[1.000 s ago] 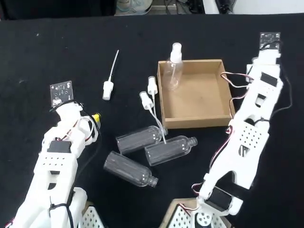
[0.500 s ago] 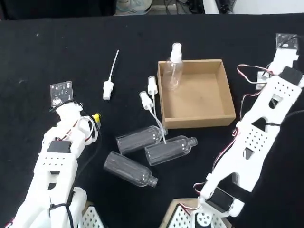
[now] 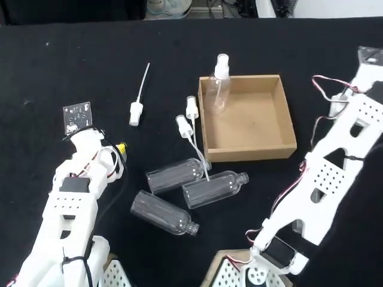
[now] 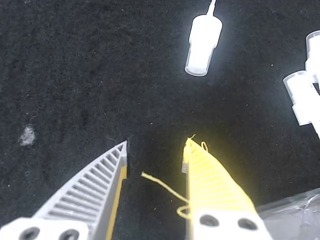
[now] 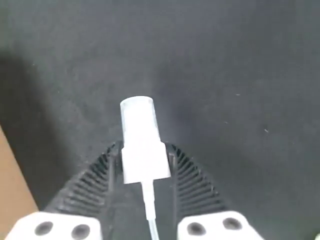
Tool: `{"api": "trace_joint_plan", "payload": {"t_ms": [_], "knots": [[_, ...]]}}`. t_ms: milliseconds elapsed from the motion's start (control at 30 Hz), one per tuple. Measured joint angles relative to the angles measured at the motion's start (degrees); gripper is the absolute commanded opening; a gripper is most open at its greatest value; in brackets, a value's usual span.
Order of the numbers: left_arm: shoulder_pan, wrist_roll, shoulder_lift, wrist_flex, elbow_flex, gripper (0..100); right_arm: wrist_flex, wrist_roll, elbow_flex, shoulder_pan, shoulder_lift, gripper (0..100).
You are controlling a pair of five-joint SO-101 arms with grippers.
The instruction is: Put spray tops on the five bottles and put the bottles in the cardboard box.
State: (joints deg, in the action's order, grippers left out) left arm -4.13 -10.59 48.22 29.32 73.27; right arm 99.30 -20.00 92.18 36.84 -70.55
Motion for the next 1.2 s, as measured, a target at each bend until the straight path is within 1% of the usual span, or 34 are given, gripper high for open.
{"api": "trace_joint_plan", "payload": {"t_ms": [100, 200, 333, 600, 800, 967, 1200], "knots": [[0.0, 0.0, 0.0, 0.0, 0.0, 18, 0.09, 2.29, 0.0, 1.14, 1.32, 1.1], [0.0, -0.18, 0.0, 0.0, 0.0, 18, 0.09, 2.81, -0.44, 2.73, 3.69, 1.1], [0.0, -0.18, 0.0, 0.0, 0.0, 18, 0.09, 2.99, -7.91, 3.69, 10.02, 1.1], [0.0, -0.18, 0.0, 0.0, 0.0, 18, 0.09, 2.99, -35.78, 3.6, 27.52, 1.1], [0.0, -0.18, 0.0, 0.0, 0.0, 18, -0.88, 2.99, -52.48, 2.37, 41.14, 1.1], [0.0, -0.18, 0.0, 0.0, 0.0, 18, -6.07, 2.99, -68.75, 2.46, 53.27, 1.1], [0.0, -0.18, 0.0, 0.0, 0.0, 18, -17.32, 2.99, -96.44, 1.58, 75.6, 1.1]]}}
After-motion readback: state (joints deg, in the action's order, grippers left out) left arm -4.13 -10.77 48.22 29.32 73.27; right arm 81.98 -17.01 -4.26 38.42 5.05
